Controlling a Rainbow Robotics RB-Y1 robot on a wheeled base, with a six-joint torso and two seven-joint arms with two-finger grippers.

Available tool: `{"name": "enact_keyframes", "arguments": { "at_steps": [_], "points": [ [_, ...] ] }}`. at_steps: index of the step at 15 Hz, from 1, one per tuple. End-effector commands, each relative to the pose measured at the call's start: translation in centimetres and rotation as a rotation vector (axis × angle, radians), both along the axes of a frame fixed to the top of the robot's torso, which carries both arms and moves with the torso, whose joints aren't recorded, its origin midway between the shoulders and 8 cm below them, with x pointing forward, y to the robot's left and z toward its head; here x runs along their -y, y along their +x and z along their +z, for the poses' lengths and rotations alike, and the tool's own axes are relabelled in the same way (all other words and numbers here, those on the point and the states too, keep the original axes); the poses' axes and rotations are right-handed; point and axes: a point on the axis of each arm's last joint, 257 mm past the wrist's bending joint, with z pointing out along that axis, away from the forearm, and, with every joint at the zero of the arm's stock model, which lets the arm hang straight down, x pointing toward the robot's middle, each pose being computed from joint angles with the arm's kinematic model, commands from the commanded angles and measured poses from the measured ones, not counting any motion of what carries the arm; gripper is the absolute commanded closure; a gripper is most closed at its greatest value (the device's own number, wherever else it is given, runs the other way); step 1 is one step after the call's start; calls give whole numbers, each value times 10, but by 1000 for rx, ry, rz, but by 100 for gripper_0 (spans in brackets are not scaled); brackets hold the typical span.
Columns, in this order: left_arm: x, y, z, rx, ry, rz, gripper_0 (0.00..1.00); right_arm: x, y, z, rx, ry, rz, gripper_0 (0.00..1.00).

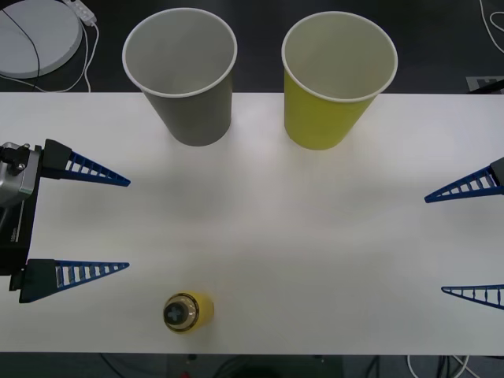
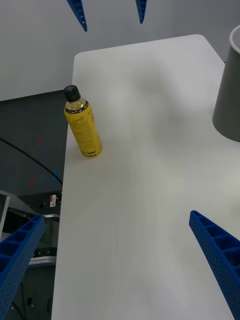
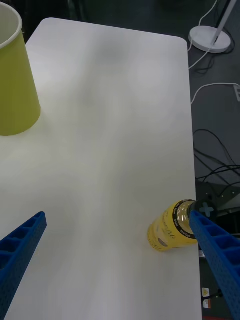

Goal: Put the can into the green bin and the plastic bottle into the gray bin

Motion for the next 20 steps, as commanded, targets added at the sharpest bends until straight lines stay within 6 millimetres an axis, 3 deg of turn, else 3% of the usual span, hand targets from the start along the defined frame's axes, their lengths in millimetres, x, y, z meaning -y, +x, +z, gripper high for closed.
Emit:
{"name": "enact_keyframes", "arguments": {
  "at_steps": [1,10,20],
  "points": [
    [0,0,0,0,0,0,0,0,0,0,0,0,0,0],
    [-7,3,9,-12,-53,36,0,0,0,0,0,0,0,0],
    [-41,-21,-40,27,-40,-34,0,0,0,0,0,0,0,0]
  ]
}}
